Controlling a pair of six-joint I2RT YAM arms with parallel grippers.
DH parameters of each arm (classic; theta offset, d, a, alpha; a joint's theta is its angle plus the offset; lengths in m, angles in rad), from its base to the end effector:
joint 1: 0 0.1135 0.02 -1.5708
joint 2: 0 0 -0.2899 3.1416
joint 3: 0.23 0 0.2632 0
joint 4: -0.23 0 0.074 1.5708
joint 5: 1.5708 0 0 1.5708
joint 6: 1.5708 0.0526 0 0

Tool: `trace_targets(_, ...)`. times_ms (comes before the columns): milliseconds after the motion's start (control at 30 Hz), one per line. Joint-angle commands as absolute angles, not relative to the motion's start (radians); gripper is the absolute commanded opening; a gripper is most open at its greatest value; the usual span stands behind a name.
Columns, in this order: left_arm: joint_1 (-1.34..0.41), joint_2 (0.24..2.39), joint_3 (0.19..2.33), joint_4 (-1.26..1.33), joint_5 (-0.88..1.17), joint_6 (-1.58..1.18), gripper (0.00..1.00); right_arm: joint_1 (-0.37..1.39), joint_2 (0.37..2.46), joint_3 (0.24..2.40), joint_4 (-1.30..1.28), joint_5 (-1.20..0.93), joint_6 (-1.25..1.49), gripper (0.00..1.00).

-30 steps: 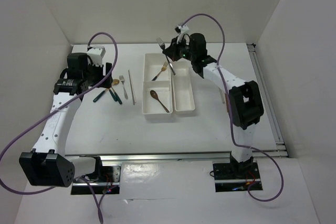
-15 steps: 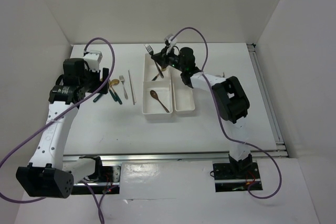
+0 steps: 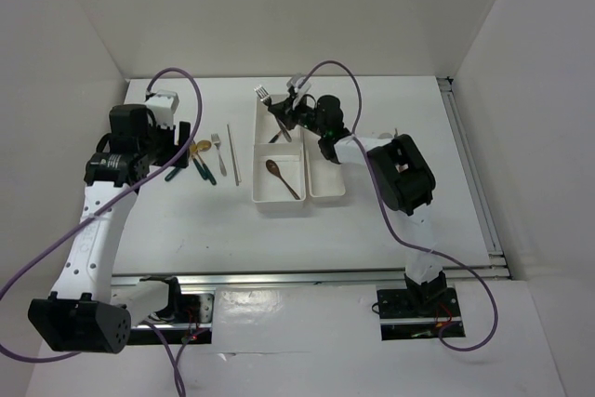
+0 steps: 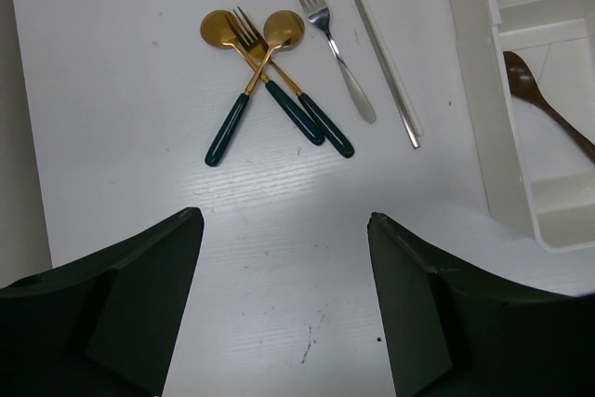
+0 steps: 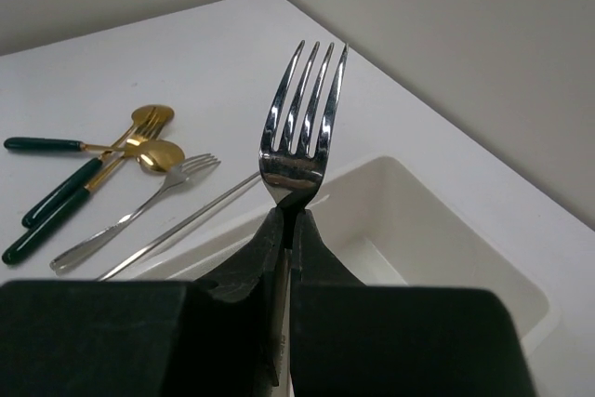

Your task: Sort the eating utensils into containers

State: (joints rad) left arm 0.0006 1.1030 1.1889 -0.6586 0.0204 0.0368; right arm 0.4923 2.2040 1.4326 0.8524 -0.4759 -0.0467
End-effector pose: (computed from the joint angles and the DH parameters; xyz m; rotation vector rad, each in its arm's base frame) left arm 0.2458 -0.0009 0.3854 0.0507 2.1428 0.0000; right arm 0.4622 0.2753 0.2213 -0.7744 1.3317 0.7094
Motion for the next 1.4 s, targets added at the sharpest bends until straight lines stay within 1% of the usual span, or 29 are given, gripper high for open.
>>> trace_targets(0, 0.009, 1.071, 1.193, -0.664, 0.008, 0.055, 0.85, 0.48, 2.21, 1.417, 0.973, -0.494, -0.109, 0.0)
trace_targets(167, 0.009, 1.071, 1.193, -0.664, 0.008, 0.055, 0.85, 0.457, 2.21, 1.387, 0.927, -0.506, -0.159, 0.0)
trace_targets(333, 0.009, 1.08, 1.203, -0.664, 0.017, 0.055, 0.85, 0.439, 2.201, 1.351, 0.896, -0.463, -0.204, 0.0)
trace_targets(367, 0.009, 1.091, 1.203, -0.654, 0.017, 0.055, 0.85, 0.439, 2.201, 1.351, 0.861, -0.463, -0.204, 0.09)
trace_targets(500, 0.009, 1.1, 1.212, -0.653, 0.026, 0.055, 0.85, 0.439, 2.201, 1.391, 0.798, -0.463, -0.183, 0.5)
trace_targets(533, 0.009, 1.109, 1.212, -0.653, 0.026, 0.055, 0.85, 0.439, 2.201, 1.391, 0.789, -0.463, -0.183, 0.63)
trace_targets(600, 0.009, 1.109, 1.212, -0.653, 0.026, 0.055, 0.85, 0.439, 2.201, 1.391, 0.788, -0.472, -0.172, 0.7)
trace_targets(633, 0.009, 1.109, 1.212, -0.653, 0.026, 0.046, 0.85, 0.439, 2.189, 1.391, 0.779, -0.472, -0.172, 0.72)
trace_targets(767, 0.009, 1.109, 1.198, -0.653, 0.035, 0.046, 0.85, 0.43, 2.128, 1.401, 0.77, -0.47, -0.105, 0.72)
trace_targets(833, 0.009, 1.1, 1.184, -0.643, 0.035, 0.046, 0.85, 0.42, 2.07, 1.41, 0.758, -0.48, -0.071, 0.69)
trace_targets(900, 0.009, 1.089, 1.151, -0.629, 0.044, 0.046, 0.85, 0.408, 2.025, 1.41, 0.749, -0.497, -0.017, 0.69)
trace_targets(933, 0.009, 1.077, 1.137, -0.629, 0.054, 0.035, 0.85, 0.396, 1.981, 1.422, 0.718, -0.508, 0.0, 0.68)
trace_targets(1000, 0.009, 1.077, 1.103, -0.603, 0.063, 0.026, 0.85, 0.37, 1.938, 1.431, 0.683, -0.528, 0.035, 0.62)
trace_targets(1067, 0.009, 1.077, 1.091, -0.592, 0.072, 0.017, 0.85, 0.339, 1.872, 1.44, 0.589, -0.537, 0.035, 0.56)
trace_targets(1100, 0.009, 1.077, 1.082, -0.578, 0.072, 0.008, 0.85, 0.322, 1.832, 1.44, 0.504, -0.549, 0.035, 0.49)
trace_targets(1133, 0.009, 1.077, 1.081, -0.569, 0.072, 0.008, 0.85, 0.302, 1.815, 1.44, 0.453, -0.561, 0.022, 0.46)
trace_targets(1200, 0.009, 1.077, 1.072, -0.56, 0.081, 0.008, 0.85, 0.238, 1.784, 1.44, 0.32, -0.572, -0.04, 0.4)
trace_targets(1233, 0.009, 1.087, 1.063, -0.543, 0.081, 0.008, 0.85, 0.215, 1.76, 1.44, 0.184, -0.572, -0.067, 0.33)
trace_targets(1333, 0.009, 1.1, 1.063, -0.511, 0.081, 0.008, 0.85, 0.12, 1.7, 1.388, -0.005, -0.581, -0.182, 0.25)
trace_targets(1367, 0.009, 1.109, 1.054, -0.496, 0.081, 0.008, 0.85, 0.079, 1.681, 1.364, -0.03, -0.572, -0.239, 0.2)
